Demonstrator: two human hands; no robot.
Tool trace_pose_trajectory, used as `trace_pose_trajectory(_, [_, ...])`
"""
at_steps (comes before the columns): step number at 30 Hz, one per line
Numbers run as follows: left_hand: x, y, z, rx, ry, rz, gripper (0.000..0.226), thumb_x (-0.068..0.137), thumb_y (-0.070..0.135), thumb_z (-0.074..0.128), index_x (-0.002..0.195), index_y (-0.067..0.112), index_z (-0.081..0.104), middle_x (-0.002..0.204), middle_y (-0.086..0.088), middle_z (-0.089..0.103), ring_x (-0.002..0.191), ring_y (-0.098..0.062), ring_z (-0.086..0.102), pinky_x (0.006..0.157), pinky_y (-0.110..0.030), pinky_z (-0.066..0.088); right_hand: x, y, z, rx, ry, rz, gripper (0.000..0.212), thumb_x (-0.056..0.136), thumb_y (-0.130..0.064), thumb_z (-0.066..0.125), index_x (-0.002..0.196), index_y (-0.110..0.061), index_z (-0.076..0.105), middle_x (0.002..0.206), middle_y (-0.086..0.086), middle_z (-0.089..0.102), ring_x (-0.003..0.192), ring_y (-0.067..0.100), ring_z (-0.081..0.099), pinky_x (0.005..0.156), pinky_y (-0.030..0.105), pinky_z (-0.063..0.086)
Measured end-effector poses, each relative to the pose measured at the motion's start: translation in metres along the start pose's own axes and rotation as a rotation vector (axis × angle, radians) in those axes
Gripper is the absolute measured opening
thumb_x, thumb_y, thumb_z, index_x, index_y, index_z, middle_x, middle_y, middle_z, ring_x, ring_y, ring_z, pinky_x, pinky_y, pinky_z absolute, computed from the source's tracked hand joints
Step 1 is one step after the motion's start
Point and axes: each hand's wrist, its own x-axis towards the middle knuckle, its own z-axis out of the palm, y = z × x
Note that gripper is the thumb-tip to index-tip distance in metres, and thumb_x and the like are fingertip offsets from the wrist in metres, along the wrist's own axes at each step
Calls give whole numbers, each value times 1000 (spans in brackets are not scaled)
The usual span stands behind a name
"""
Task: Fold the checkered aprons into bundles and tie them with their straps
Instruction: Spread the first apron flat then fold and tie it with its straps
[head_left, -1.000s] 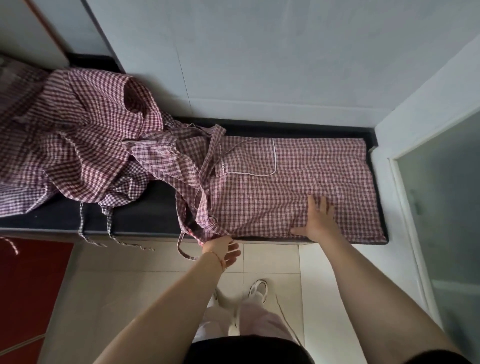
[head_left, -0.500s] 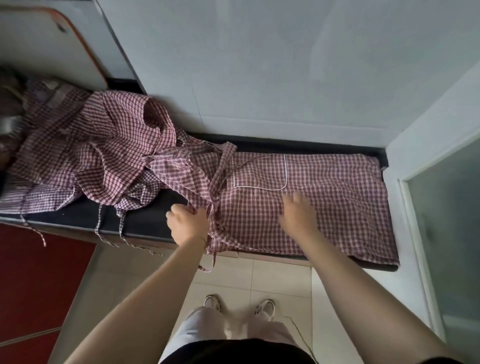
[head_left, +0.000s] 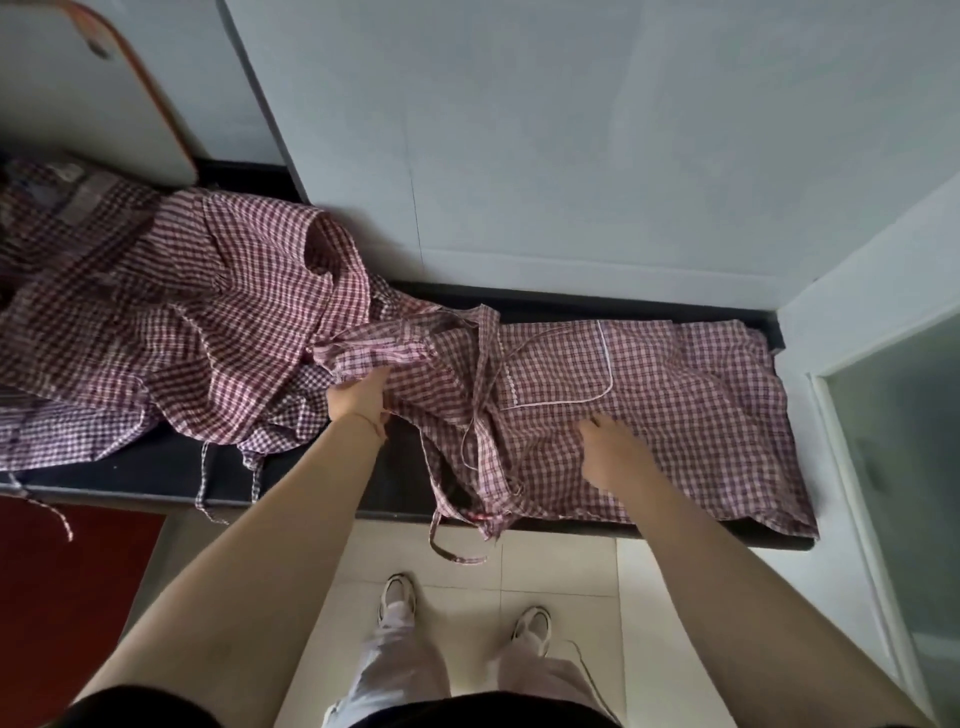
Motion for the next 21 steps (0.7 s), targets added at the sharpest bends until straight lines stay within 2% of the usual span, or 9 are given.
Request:
trace_pose_trajectory(2, [9,10,-6,-42,91,-18,74,69,37,85,129,9,54,109,-6,68,73,-21,68,56,-32,58,1,-28,-15,28,247,-25,19,95,-20,55,110,-11,64,120,8,56,110,24,54,96,41,48])
trace_pose_trajectory(4, [13,18,-9,-57,73,-32,83,69,39,87,135,9,47,114,-5,65,79,-21,68,66,-34,60,-1,-68,-28,238,374,-98,23,97,-24,55,82,-8,63,91,6,60,81,18,56,77,36,52])
trace_pose_trajectory(6, [15,21,-5,-38,-39,-42,74,68,42,87,128,10,57,110,-3,71,85,-20,71,60,-27,51,-2,-104,-33,462,246,-138,34,96,-32,58,77,-4,61,77,10,60,64,16,53,61,32,46])
trace_pose_trajectory(8, [18,23,-4,8,-124,-45,52,75,40,84,115,12,67,97,0,75,79,-14,71,56,-26,45,0,-130,-30,452,147,-155,32,92,-37,64,82,-7,60,78,6,61,66,16,55,61,30,45])
trace_pose_trajectory(10, [24,29,-4,36,-128,-43,35,83,31,78,111,12,68,92,-1,74,75,-14,68,58,-28,51,5,-138,-25,481,57,-62,19,91,-23,64,80,-11,54,78,3,56,67,18,54,62,33,46])
trace_pose_trajectory(13, [32,42,-12,49,-179,-65,31,88,18,70,118,11,66,98,-7,72,81,-21,69,68,-35,60,6,-135,-36,856,-52,115,10,92,-10,60,83,-7,60,76,3,56,61,15,49,55,28,43])
trace_pose_trajectory(17, [23,58,-9,-25,-404,8,29,88,12,71,115,5,62,109,-11,71,96,-24,68,67,-33,58,-15,-119,-79,1460,-155,80,28,98,-5,51,120,11,58,105,14,64,69,3,65,68,14,51])
trace_pose_trajectory(19, [-2,75,-1,-69,-601,121,15,92,12,67,106,7,62,106,-9,71,100,-24,66,77,-35,57,-19,-112,-94,1610,-344,14,33,99,-21,54,122,1,61,112,15,66,88,17,67,90,34,54])
trace_pose_trajectory(21, [-26,94,3,-166,-782,168,3,96,14,59,95,11,61,98,-4,71,97,-21,64,89,-38,53,-15,-108,-102,1511,-460,7,44,97,-42,59,122,-7,61,89,10,69,83,23,67,99,45,45])
